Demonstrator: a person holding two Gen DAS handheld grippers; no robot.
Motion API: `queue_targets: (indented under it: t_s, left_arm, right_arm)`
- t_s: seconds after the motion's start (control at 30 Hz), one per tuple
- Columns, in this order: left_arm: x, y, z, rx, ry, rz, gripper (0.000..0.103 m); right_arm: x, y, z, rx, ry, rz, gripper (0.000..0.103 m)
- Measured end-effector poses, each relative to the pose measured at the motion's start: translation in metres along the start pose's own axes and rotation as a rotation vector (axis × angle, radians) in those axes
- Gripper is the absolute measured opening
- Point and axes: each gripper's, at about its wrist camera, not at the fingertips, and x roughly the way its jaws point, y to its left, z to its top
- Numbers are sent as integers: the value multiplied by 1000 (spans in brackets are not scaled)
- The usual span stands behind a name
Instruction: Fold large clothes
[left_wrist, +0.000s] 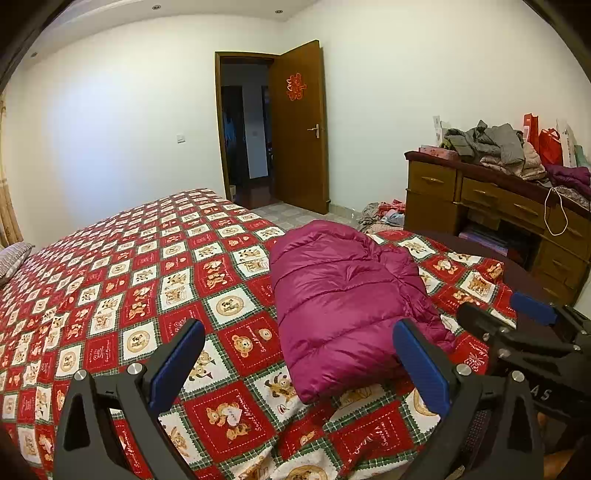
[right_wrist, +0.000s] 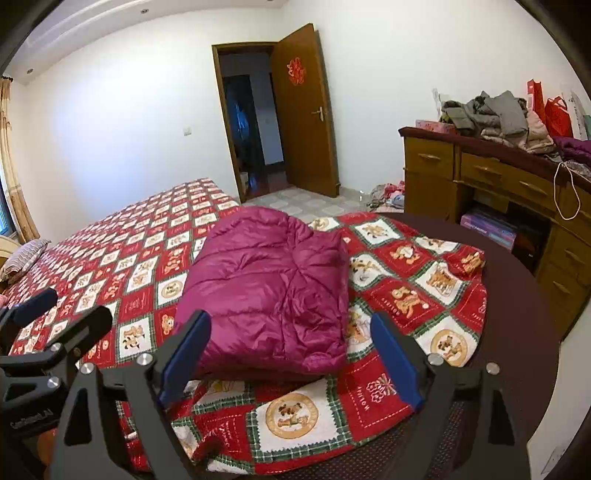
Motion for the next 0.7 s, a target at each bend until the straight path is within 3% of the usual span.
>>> queue_targets:
  t_s: [0.23,0.43,0.7]
  left_arm:
    - [26,7,-12,8,70,32,102]
    - [67,35,-9,-13,123,86,102]
    - [151,65,19,-76,236,13,102]
  right_arm:
    - [15,1,4,-50,5,13,88]
    - [51,-6,30,-32,26,28,88]
    - [132,-37,50,72,151,-3,88]
